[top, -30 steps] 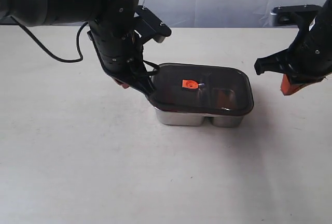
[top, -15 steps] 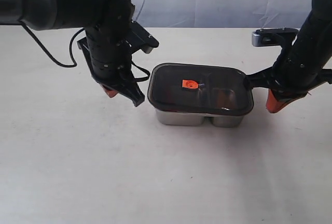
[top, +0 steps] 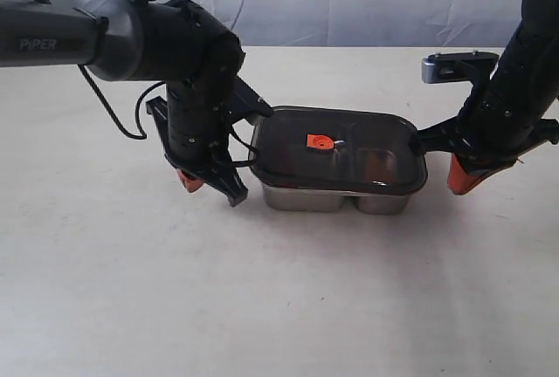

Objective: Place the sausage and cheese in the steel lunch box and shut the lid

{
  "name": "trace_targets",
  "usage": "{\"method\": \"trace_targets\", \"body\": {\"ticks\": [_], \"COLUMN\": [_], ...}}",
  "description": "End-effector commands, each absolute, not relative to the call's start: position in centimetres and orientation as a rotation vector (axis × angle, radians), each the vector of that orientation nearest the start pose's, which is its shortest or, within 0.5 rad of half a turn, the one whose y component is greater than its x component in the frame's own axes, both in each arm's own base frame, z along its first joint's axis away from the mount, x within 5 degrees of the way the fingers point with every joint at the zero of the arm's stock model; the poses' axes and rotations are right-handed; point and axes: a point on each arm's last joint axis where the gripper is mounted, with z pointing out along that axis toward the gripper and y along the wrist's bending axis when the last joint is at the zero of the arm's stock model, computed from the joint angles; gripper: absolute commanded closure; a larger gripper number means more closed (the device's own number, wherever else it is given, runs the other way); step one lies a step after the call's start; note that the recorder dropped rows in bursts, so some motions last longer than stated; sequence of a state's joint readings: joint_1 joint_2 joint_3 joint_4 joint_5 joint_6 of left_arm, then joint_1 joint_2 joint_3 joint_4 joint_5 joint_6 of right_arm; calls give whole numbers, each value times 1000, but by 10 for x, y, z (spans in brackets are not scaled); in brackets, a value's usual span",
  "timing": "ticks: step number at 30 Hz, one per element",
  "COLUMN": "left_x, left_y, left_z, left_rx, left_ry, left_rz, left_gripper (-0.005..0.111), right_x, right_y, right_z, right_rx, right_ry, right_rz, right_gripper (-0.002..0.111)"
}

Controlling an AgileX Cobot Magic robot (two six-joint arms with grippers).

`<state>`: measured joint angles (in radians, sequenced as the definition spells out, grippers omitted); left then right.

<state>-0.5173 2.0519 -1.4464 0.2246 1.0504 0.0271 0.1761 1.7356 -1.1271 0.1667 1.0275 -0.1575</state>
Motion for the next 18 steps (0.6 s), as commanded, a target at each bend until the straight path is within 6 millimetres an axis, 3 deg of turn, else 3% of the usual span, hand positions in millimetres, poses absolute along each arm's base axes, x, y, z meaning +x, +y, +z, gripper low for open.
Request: {"method": "trace_targets", "body": {"ticks": [1, 9, 18], "left_x": [363, 372, 375], "left_y": [-181, -185, -189], "left_z": [156, 166, 172], "left_rx": [983, 988, 987], "left_ry": [2881, 2874, 2930], "left_rz": [352, 382, 204], "left_gripper": [107, 107, 107], "right_x": [309, 309, 309], "right_y": [67, 67, 67], "right_z": [200, 200, 200], "right_rx": [-391, -392, -390], "right_ry": [3092, 3097, 3090], "right_rz": [226, 227, 226], "right_gripper": [109, 109, 109]}}
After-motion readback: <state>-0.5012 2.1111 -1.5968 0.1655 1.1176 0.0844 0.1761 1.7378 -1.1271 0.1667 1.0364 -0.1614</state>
